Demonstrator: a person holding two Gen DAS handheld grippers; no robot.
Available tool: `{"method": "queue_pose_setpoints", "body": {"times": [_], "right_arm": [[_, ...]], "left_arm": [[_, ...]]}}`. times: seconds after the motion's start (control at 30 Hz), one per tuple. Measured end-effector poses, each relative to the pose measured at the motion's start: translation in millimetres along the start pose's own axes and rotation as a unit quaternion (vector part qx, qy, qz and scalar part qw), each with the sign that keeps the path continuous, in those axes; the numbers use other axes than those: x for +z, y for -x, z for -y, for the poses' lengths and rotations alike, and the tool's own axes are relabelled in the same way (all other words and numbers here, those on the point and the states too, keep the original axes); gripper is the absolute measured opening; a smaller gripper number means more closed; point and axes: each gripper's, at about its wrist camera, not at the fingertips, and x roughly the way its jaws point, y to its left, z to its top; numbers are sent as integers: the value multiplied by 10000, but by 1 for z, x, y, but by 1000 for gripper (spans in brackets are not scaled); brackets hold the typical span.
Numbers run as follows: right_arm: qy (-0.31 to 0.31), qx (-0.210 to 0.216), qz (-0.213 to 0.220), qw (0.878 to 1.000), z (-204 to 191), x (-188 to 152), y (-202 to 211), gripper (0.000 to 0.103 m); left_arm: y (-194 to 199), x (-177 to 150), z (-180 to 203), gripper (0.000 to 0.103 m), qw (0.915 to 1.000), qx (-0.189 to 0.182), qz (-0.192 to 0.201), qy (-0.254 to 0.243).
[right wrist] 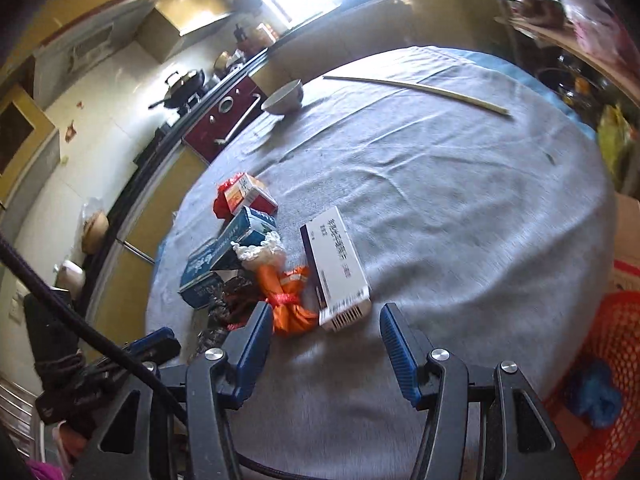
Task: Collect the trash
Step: 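Grasp the black plastic bag with the left tool while the right tool grasps the white medicine box, then lift the black bag and medicine box and carry both toward the red basket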
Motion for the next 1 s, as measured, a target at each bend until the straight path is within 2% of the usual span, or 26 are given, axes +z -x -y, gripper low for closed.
{"method": "queue_pose_setpoints", "body": {"times": [0.23, 0.33, 0.43, 0.57, 0.67, 0.7, 0.77, 1.0], "right_arm": [[447, -382, -387, 9975, -10, 26, -44, 60], [730, -646, -414, 9944, -18, 32, -60, 60], [828, -731, -475, 9927, -22, 35, -74, 60], [922, -970, -611, 9891, -22, 36, -89, 60], [1017, -1050, -602, 9874, -23, 35, -92, 59], [1065, -1082, -599, 9866, -24, 34, -92, 59], [1142, -1160, -589, 9849, -24, 32, -91, 53], [958, -1183, -535, 9869, -14, 23, -77, 49]], "left_arm": [[-25, 2, 2, 77, 9994, 5, -336, 30], [-31, 2, 1, 76, 9993, 4, -378, 23], [-34, 3, -1, 76, 9992, -45, -387, 65], [-37, 3, -6, 57, 9990, -63, -441, 75], [-39, 1, -13, 49, 9984, -117, -520, 189], [-39, 0, -16, 42, 9982, -126, -531, 233], [-38, -1, -20, 40, 9982, -104, -524, 277], [-23, -8, -35, 39, 9984, 54, -405, 403]]}}
